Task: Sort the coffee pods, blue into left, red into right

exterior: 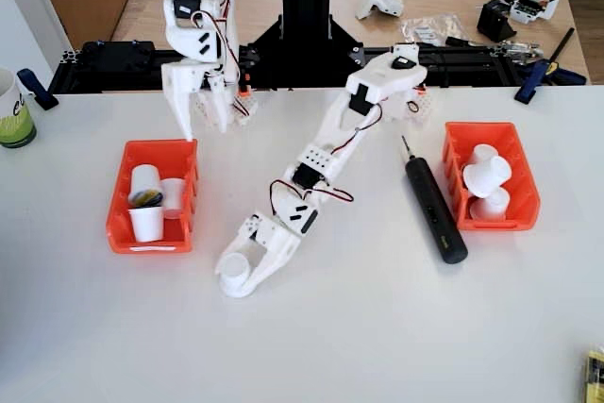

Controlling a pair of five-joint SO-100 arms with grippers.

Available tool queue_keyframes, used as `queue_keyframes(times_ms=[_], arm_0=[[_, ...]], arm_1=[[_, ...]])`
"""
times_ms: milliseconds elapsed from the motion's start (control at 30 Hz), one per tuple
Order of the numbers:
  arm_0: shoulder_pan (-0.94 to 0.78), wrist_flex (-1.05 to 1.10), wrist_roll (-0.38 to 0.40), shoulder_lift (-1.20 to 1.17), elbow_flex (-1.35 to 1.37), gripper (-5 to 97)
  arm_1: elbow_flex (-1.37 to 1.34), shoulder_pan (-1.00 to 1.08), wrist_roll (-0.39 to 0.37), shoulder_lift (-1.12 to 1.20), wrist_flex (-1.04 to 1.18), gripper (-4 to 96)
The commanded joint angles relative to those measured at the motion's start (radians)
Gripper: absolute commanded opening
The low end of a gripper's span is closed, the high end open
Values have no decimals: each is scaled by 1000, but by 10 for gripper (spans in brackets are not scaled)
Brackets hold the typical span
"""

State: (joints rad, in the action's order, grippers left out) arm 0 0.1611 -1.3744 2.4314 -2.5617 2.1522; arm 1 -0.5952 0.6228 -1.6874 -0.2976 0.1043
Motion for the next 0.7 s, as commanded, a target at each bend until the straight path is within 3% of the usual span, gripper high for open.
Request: queue_keyframes(times_ms=[0,200,333,500,567,667], arm_0=[[-3,17,18,2,-23,248],[-20,12,21,3,-14,248],[-54,17,14,0,0,248],[-107,25,12,0,3,248],[-135,31,12,-3,3,248],[-178,41,11,-5,6,249]], arm_1=[[169,9,44,-18,71,126],[822,18,204,-18,545,115],[830,17,336,-216,552,108],[830,44,724,-314,347,83],[830,52,942,-336,270,95],[830,-18,1292,-437,351,123]])
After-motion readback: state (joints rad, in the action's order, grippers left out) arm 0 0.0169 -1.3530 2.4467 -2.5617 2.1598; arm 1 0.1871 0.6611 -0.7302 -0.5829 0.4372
